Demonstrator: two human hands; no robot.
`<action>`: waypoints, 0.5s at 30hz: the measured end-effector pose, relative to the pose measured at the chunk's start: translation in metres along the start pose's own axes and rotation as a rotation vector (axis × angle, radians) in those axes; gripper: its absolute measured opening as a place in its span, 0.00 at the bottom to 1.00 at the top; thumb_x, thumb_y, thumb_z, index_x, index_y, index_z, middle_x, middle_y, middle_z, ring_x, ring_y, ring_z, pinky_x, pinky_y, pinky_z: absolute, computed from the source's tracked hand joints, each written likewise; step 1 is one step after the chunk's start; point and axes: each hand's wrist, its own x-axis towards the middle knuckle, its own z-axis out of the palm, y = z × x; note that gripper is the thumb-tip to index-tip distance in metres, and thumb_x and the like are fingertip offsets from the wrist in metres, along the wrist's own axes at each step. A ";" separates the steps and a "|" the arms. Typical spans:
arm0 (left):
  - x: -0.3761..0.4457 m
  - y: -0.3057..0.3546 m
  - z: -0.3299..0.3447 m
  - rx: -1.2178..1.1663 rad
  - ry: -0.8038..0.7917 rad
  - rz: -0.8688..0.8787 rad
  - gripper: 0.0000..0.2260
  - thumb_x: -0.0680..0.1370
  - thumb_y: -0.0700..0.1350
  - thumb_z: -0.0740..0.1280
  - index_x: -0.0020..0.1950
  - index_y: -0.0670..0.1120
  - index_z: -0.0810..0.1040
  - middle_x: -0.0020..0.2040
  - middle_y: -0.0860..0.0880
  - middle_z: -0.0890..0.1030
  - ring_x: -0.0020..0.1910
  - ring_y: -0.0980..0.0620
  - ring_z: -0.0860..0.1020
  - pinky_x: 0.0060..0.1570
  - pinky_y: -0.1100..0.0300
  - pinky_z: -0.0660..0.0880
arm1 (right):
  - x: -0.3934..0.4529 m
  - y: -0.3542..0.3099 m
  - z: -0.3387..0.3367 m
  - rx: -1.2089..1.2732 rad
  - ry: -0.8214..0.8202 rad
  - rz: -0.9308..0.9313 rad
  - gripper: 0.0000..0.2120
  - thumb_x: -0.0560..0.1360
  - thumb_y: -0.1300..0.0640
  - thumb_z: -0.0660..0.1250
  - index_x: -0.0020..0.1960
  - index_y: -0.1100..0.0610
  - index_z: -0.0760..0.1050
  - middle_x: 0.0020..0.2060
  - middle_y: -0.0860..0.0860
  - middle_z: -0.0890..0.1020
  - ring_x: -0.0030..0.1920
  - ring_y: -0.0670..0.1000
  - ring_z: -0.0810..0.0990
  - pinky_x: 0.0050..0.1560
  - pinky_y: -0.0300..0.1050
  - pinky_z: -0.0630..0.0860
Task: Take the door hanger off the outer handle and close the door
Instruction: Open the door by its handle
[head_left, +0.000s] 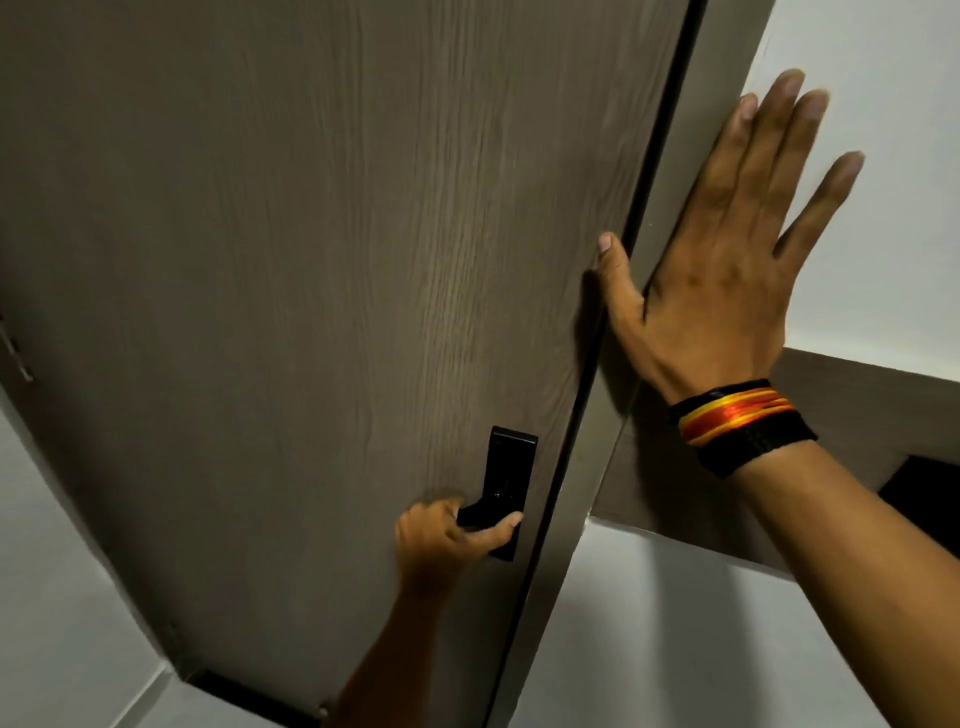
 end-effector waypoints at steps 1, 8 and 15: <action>-0.005 0.001 0.008 -0.030 0.029 -0.036 0.39 0.74 0.78 0.59 0.26 0.43 0.76 0.20 0.48 0.73 0.20 0.46 0.74 0.23 0.56 0.75 | -0.001 0.000 0.000 0.004 -0.001 -0.003 0.48 0.78 0.31 0.51 0.82 0.66 0.47 0.81 0.66 0.52 0.82 0.66 0.50 0.78 0.72 0.47; -0.019 0.004 0.018 -0.178 0.020 -0.191 0.38 0.72 0.80 0.58 0.28 0.45 0.75 0.25 0.48 0.75 0.27 0.48 0.77 0.32 0.55 0.78 | -0.001 0.000 0.000 0.067 0.029 0.003 0.46 0.79 0.30 0.45 0.82 0.66 0.50 0.81 0.66 0.54 0.82 0.66 0.52 0.78 0.73 0.48; -0.034 0.024 -0.024 -0.367 -0.006 -0.212 0.30 0.68 0.63 0.79 0.23 0.55 0.61 0.17 0.57 0.68 0.21 0.61 0.72 0.24 0.70 0.60 | -0.001 0.008 -0.004 0.233 0.018 -0.012 0.42 0.82 0.34 0.47 0.81 0.66 0.54 0.81 0.66 0.56 0.82 0.66 0.54 0.78 0.72 0.47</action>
